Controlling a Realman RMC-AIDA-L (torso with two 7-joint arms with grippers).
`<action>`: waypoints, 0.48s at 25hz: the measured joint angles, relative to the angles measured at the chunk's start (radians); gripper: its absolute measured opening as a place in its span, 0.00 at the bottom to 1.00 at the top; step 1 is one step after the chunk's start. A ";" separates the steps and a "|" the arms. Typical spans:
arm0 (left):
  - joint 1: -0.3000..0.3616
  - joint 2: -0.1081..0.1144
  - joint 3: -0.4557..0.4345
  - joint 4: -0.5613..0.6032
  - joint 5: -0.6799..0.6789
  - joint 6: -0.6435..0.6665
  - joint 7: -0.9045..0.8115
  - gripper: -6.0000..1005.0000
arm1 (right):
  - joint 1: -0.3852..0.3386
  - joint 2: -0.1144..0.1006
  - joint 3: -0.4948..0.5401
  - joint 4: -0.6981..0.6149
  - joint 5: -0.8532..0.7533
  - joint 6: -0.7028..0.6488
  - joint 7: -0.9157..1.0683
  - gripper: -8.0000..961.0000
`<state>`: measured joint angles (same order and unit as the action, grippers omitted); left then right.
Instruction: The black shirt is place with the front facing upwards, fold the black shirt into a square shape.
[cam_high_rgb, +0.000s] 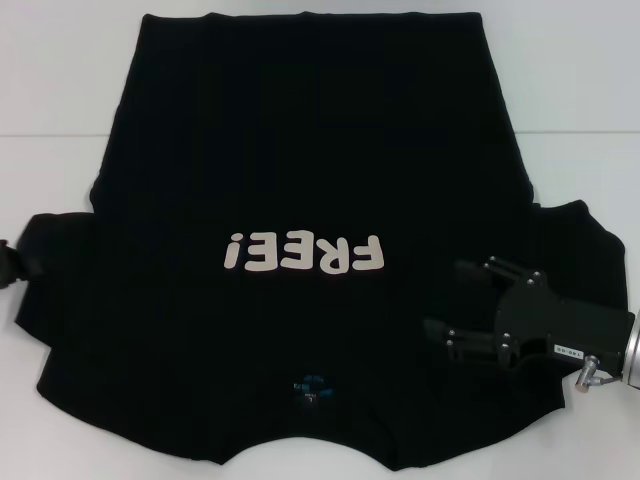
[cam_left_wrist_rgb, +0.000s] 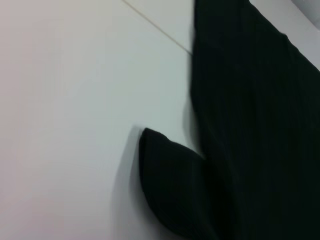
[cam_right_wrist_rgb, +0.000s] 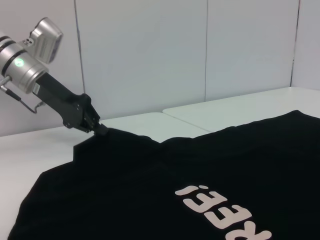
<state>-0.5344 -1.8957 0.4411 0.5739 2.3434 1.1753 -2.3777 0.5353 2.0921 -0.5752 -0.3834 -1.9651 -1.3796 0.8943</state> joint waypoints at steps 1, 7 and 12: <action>0.001 0.003 -0.011 0.006 0.006 0.002 -0.001 0.01 | 0.000 0.000 0.000 0.000 0.000 0.000 0.000 0.98; 0.002 0.016 -0.032 0.030 0.015 0.008 -0.002 0.01 | -0.001 0.000 0.002 0.000 0.001 -0.005 0.000 0.98; -0.008 0.018 -0.028 0.055 0.029 0.007 -0.002 0.01 | -0.001 0.000 0.003 0.000 0.001 -0.011 0.000 0.98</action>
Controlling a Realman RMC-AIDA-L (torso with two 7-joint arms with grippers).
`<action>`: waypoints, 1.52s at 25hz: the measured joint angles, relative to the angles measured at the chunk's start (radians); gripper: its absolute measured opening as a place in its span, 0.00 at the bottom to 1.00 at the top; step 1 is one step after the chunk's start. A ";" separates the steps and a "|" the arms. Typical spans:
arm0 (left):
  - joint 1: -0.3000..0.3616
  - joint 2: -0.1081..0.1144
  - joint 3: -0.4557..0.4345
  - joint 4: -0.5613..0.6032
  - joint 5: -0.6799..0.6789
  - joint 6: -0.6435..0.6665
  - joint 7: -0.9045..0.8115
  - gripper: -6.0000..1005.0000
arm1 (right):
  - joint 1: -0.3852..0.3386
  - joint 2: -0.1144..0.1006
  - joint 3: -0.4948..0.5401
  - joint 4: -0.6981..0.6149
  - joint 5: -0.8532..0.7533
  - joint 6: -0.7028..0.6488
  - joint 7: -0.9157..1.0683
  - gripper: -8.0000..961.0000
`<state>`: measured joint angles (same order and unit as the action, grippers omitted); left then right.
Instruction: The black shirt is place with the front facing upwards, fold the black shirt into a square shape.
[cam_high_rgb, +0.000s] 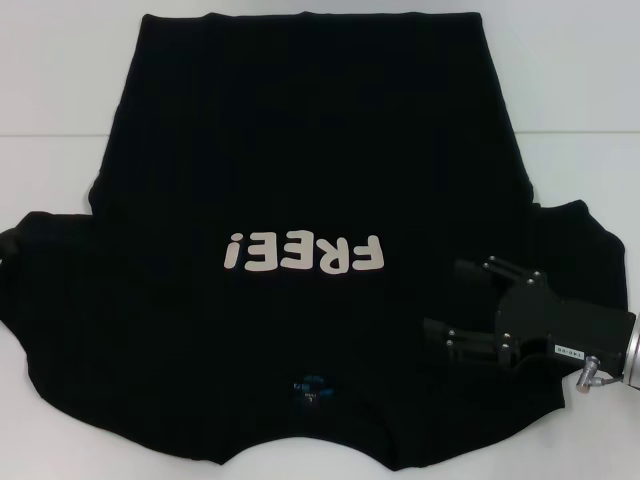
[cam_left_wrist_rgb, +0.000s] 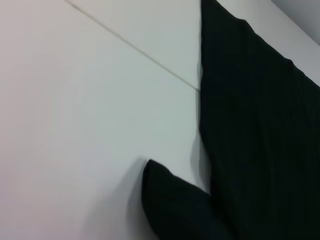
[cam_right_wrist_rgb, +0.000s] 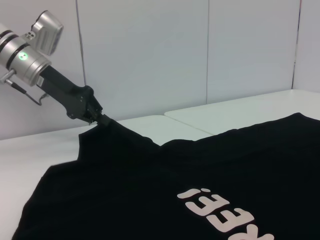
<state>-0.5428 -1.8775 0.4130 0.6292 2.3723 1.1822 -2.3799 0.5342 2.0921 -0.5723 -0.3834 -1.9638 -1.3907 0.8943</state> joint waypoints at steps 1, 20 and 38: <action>-0.003 0.002 -0.001 0.002 0.005 0.000 0.000 0.01 | 0.000 0.000 0.000 0.000 0.000 -0.001 0.000 0.98; -0.063 0.023 0.003 0.025 0.011 0.107 -0.033 0.01 | -0.003 0.002 0.000 0.000 0.000 -0.009 0.003 0.98; -0.116 -0.042 -0.003 -0.068 -0.018 0.142 -0.123 0.07 | -0.006 0.000 0.000 0.009 0.000 -0.010 0.003 0.98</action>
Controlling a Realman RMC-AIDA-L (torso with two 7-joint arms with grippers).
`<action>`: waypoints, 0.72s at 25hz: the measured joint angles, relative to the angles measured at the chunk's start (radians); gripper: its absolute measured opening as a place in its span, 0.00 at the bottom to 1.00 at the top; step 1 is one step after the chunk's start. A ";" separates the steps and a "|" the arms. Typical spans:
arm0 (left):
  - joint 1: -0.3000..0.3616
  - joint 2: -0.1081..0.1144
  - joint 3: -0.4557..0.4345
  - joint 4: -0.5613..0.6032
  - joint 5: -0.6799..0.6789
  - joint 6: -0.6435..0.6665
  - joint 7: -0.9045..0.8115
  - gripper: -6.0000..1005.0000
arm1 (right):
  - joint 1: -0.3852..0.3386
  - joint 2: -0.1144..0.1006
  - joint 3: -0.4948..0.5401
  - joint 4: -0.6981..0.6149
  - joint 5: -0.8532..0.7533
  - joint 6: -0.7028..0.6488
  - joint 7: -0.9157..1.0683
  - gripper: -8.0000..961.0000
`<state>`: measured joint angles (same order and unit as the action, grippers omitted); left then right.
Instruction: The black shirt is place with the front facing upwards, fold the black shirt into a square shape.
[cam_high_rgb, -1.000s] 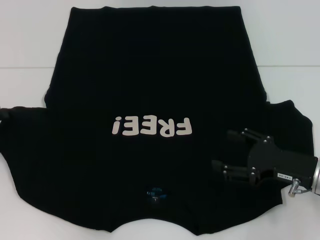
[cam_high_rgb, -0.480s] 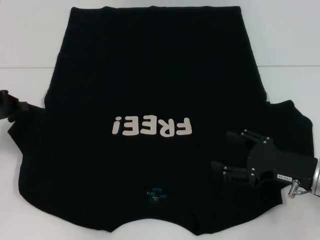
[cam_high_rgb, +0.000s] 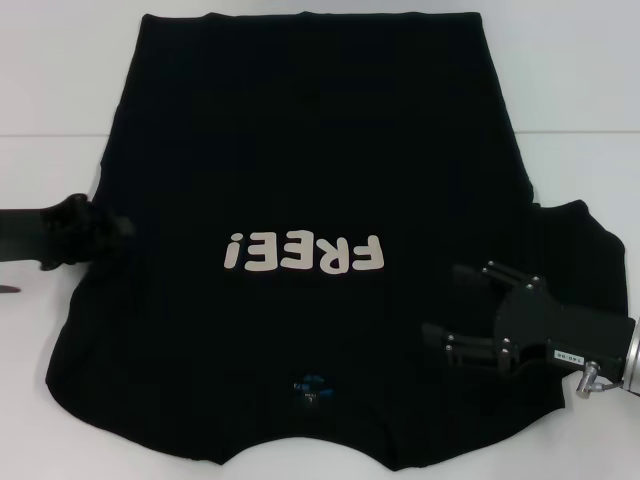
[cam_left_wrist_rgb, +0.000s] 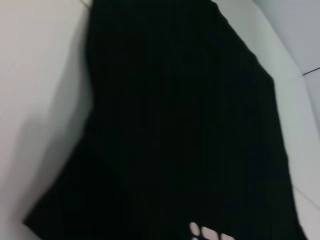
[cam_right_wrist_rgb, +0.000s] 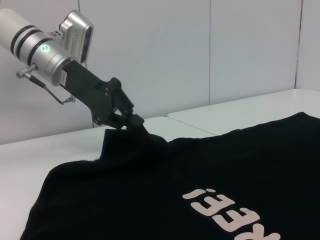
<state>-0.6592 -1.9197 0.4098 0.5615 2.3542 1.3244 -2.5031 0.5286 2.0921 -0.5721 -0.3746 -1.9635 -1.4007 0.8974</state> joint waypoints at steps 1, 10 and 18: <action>0.000 -0.006 -0.004 -0.010 -0.019 -0.001 0.000 0.08 | 0.000 0.000 0.000 0.000 0.000 0.000 0.000 0.98; 0.011 -0.001 -0.058 -0.153 -0.157 -0.005 0.016 0.35 | -0.002 0.000 0.000 0.000 0.000 0.000 0.000 0.98; 0.107 0.012 -0.090 -0.129 -0.156 -0.060 0.001 0.54 | -0.004 0.000 0.000 0.000 0.000 -0.001 0.000 0.98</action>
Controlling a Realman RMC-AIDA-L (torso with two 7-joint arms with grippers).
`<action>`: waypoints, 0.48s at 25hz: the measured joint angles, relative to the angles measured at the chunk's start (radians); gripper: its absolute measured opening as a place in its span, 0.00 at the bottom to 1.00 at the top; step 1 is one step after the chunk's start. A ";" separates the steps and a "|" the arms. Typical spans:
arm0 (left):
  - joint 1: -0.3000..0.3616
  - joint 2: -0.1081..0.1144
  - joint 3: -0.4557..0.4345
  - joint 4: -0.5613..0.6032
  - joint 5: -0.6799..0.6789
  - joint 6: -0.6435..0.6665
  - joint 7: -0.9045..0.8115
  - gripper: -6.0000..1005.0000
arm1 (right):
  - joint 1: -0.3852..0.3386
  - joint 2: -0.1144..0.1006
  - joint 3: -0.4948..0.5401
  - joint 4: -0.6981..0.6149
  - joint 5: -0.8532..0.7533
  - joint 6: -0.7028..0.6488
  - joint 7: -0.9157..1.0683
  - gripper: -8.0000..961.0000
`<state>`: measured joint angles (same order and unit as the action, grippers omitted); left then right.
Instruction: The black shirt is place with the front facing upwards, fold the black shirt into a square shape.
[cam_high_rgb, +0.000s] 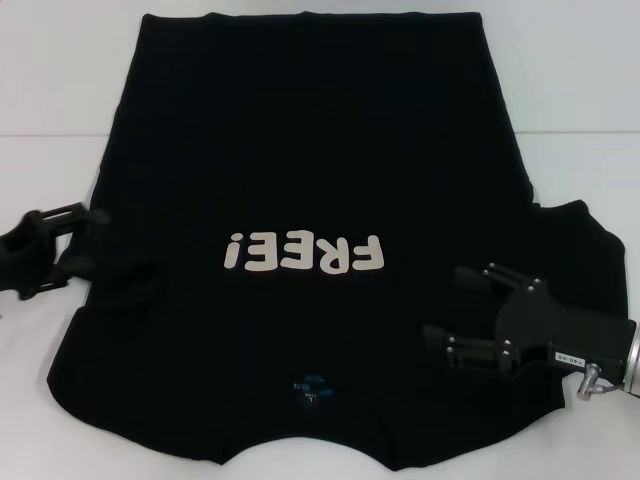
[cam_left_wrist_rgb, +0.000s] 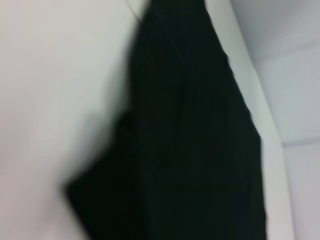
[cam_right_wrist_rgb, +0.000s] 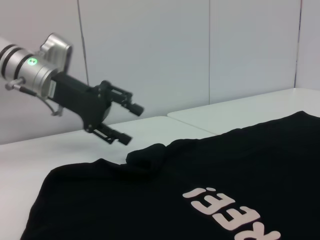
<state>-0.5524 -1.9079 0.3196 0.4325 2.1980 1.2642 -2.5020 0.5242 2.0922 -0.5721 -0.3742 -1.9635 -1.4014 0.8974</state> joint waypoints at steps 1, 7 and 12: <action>0.010 0.000 -0.014 0.001 0.002 -0.010 -0.002 0.58 | 0.000 0.000 0.000 0.000 0.000 0.000 0.000 0.98; 0.030 -0.004 -0.027 0.001 0.020 -0.060 0.002 0.74 | 0.001 0.000 0.001 0.000 0.000 0.007 0.000 0.98; 0.022 -0.009 -0.008 -0.005 0.030 -0.099 0.004 0.75 | 0.002 0.000 0.002 0.000 0.000 0.009 0.000 0.98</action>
<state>-0.5307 -1.9167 0.3120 0.4273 2.2284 1.1652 -2.4980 0.5257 2.0922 -0.5706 -0.3742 -1.9635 -1.3929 0.8973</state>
